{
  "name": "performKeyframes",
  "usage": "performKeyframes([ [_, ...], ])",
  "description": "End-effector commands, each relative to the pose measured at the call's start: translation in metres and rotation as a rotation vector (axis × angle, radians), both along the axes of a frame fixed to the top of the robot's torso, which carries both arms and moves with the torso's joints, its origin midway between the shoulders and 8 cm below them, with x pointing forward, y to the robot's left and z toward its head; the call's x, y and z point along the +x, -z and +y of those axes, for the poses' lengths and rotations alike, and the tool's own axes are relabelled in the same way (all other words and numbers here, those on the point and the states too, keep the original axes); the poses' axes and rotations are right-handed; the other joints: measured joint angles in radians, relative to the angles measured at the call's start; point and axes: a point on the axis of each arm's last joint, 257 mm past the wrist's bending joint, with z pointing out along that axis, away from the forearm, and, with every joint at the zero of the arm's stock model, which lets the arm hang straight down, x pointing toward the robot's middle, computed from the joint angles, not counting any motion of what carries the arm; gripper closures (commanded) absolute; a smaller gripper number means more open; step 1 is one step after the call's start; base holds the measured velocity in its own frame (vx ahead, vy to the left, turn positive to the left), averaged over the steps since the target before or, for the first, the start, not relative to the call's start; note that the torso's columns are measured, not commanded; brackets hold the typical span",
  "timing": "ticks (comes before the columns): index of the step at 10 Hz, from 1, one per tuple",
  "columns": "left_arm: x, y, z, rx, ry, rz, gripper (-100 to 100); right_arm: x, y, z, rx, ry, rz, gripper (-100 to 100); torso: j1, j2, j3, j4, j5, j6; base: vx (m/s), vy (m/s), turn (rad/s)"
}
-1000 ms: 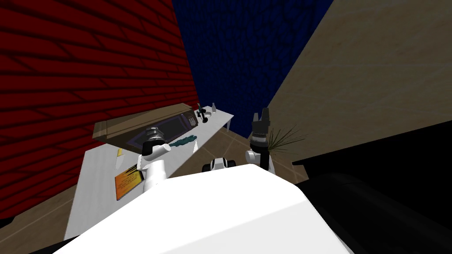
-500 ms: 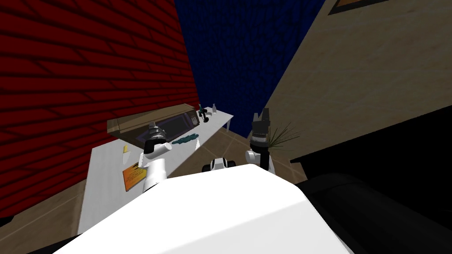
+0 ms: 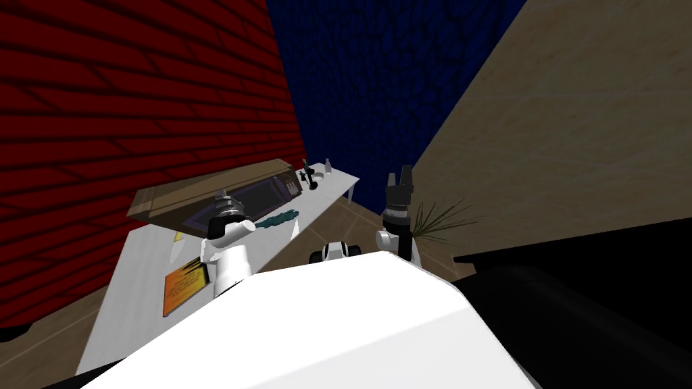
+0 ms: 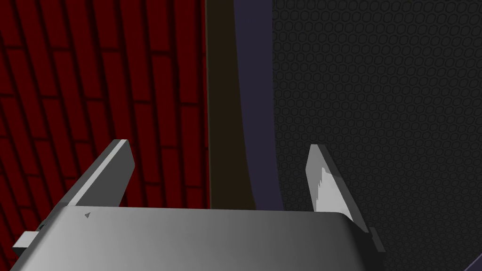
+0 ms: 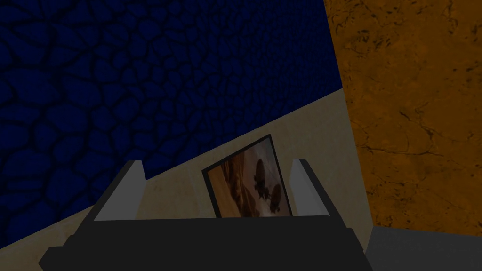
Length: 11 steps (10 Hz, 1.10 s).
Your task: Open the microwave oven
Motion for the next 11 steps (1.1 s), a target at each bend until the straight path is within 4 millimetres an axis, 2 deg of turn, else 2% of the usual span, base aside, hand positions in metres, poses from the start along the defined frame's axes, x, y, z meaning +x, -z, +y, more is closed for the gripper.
performKeyframes([
  [1,-0.015,0.002,0.021,-0.01,-0.047,0.012,-100,0.0,0.0,0.0,0.0,0.0,0.0,0,0.0,-0.003,-0.002,-0.001,0.0,0.0,0.148,-0.077,0.09],
  [7,-0.05,0.006,0.061,-0.034,-0.14,0.037,-100,0.0,0.0,0.0,0.0,0.0,0.0,0,-0.002,-0.004,-0.002,-0.001,0.0,0.0,0.157,-0.112,0.082],
  [9,-0.045,0.005,0.057,-0.032,-0.132,0.035,-100,0.0,0.0,0.0,0.0,0.0,0.0,0,0.002,0.002,0.001,0.0,0.001,0.0,0.045,-0.032,0.008],
  [10,-0.044,0.005,0.057,-0.032,-0.131,0.035,100,0.0,0.0,0.0,0.0,0.0,0.0,0,0.003,0.004,0.002,0.001,0.001,0.0,0.009,-0.005,0.0],
  [11,-0.032,0.004,0.046,-0.032,-0.101,0.033,100,0.0,0.0,0.0,0.0,0.0,0.0,0,0.001,0.002,0.001,0.0,0.0,0.0,-0.096,0.054,-0.072],
])
